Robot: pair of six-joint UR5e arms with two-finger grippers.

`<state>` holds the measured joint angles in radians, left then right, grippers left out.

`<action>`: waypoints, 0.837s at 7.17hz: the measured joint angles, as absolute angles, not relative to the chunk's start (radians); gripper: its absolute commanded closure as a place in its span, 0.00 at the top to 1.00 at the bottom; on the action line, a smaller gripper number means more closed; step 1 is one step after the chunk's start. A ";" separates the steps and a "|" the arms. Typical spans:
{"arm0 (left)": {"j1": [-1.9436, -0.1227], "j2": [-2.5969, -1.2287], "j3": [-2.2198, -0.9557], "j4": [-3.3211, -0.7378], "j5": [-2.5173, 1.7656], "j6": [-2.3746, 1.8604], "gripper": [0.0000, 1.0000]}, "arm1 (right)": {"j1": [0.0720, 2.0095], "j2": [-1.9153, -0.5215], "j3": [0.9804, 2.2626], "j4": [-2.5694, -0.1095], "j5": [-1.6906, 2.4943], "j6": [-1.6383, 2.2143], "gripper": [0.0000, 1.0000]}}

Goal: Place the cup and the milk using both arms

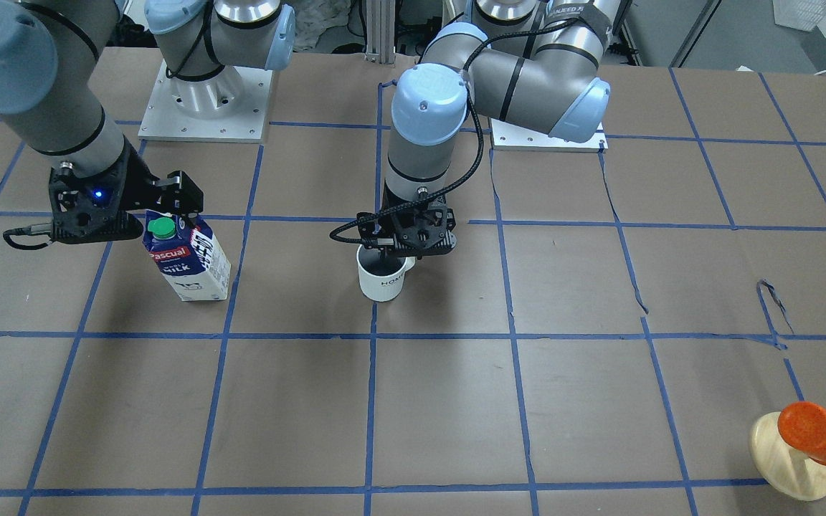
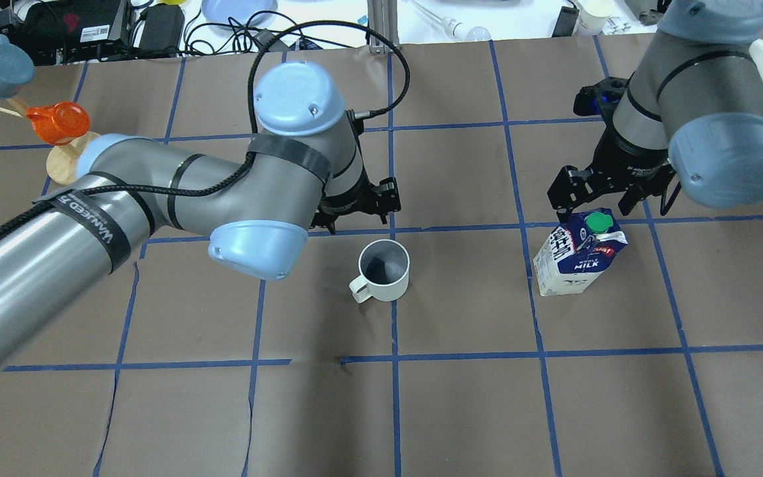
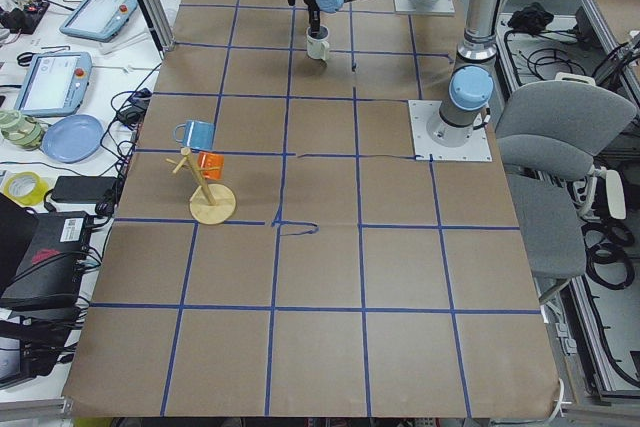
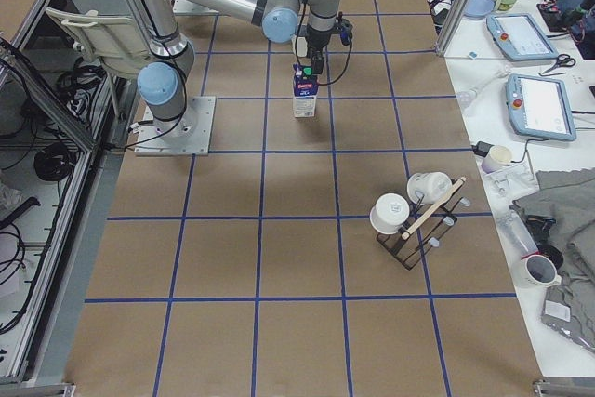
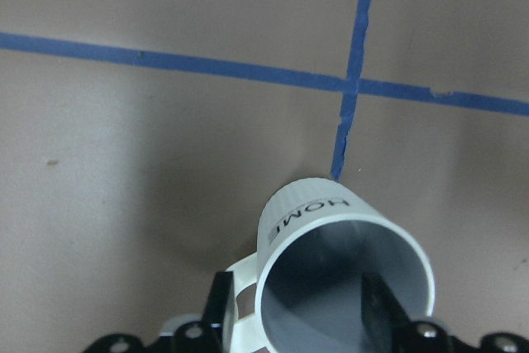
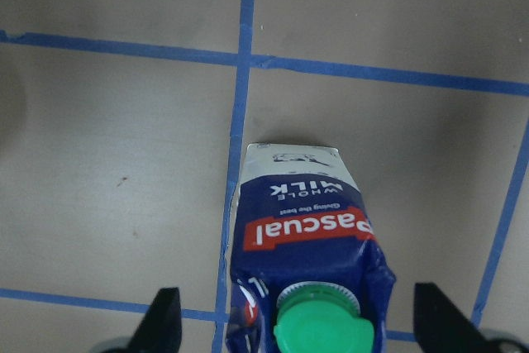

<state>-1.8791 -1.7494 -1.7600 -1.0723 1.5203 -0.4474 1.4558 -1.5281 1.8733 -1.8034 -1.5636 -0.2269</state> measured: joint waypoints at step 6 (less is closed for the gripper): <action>-1.545 -1.597 -1.440 -1.564 1.553 0.050 1.00 | 1.453 -1.530 1.926 -1.821 -1.597 -0.231 0.48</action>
<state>-1.5453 -1.5971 -1.4404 -1.5644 1.5532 0.0499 1.4531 -1.5297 1.9261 -1.8209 -1.5967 -0.2307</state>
